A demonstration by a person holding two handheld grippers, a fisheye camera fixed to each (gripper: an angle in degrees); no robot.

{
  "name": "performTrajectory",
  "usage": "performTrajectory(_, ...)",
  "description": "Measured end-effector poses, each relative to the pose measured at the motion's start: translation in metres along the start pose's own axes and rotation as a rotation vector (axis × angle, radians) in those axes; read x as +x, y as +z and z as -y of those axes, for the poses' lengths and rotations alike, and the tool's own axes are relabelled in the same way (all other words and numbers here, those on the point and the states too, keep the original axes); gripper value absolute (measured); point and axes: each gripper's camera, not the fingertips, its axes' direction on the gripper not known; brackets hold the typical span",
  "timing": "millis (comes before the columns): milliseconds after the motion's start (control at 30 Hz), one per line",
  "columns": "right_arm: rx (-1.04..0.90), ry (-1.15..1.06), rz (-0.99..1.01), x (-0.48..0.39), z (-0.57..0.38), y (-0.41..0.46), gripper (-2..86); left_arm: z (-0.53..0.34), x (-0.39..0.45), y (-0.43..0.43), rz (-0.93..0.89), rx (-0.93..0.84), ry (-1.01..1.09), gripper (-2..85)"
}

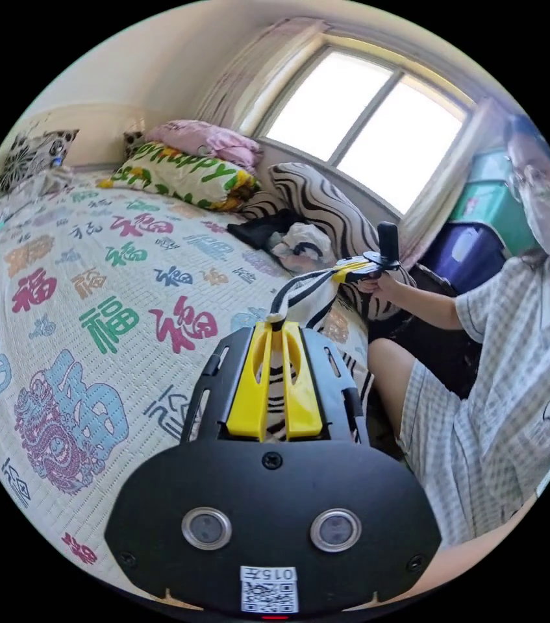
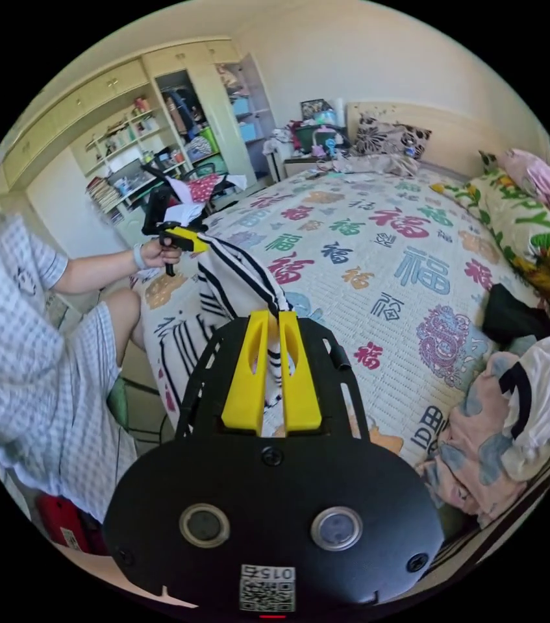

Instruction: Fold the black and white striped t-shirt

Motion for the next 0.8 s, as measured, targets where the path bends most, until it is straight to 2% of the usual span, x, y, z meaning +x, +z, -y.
performTrajectory(267, -0.222, -0.142, -0.028, -0.092, -0.052, 0.03, 3.5, -0.066, 0.095, 0.016, 0.013, -0.156, 0.085, 0.9)
performTrajectory(400, -0.347, -0.189, -0.05, -0.114, -0.066, 0.06, 3.5, -0.094, 0.124, 0.044, 0.065, -0.281, 0.097, 1.0)
performTrajectory(567, -0.455, -0.232, -0.097, -0.13, -0.083, 0.088, 3.2, -0.11, 0.146, 0.059, 0.131, -0.316, 0.113, 1.5)
performTrajectory(700, -0.51, -0.171, -0.091, -0.127, -0.09, 0.094, 2.1, -0.116, 0.164, 0.064, 0.192, -0.363, 0.147, 2.7)
performTrajectory(800, -0.519, -0.066, -0.119, -0.118, -0.097, 0.089, 1.0, -0.121, 0.164, 0.054, 0.189, -0.396, 0.094, 4.3)
